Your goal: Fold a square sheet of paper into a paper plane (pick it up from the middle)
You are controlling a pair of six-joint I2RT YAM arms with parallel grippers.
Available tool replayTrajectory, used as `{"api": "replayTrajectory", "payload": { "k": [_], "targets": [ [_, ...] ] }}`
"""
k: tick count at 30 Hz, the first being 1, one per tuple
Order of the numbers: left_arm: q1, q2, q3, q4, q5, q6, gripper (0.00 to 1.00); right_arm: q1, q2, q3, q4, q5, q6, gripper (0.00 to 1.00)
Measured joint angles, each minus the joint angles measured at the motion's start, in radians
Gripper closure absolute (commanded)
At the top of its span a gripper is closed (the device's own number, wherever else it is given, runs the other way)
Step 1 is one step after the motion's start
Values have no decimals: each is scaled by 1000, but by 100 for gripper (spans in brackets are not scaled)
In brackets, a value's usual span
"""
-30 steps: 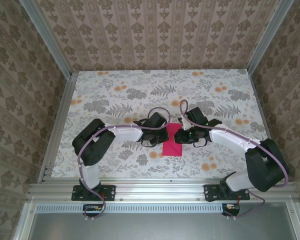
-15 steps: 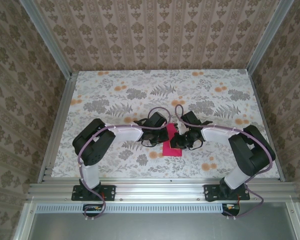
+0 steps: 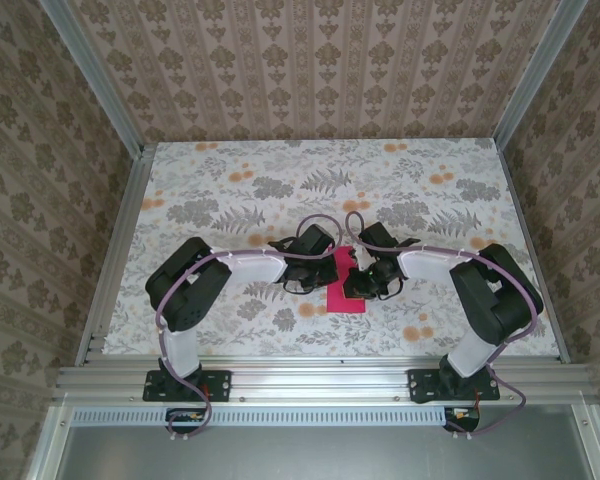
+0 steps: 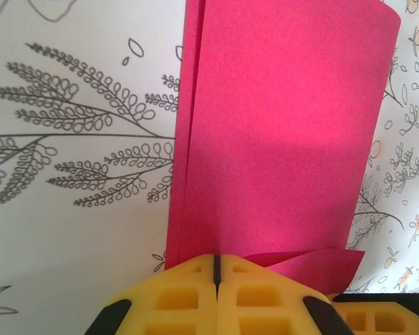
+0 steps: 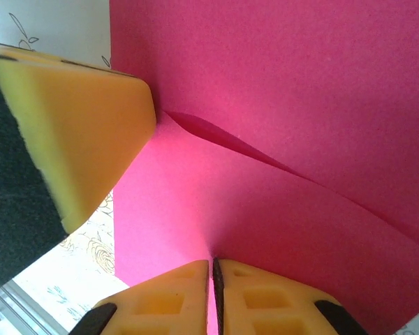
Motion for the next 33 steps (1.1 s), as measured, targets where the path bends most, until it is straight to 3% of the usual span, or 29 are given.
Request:
{"api": "replayTrajectory", "payload": {
  "k": [18,33],
  "targets": [
    [0,-11,16,-16,8,24,87,-11,14,-9,29,-42,1,93],
    [-20,-28,25,46,65,-10,90,-16,15,-14,35,-51,12,92]
  ]
}}
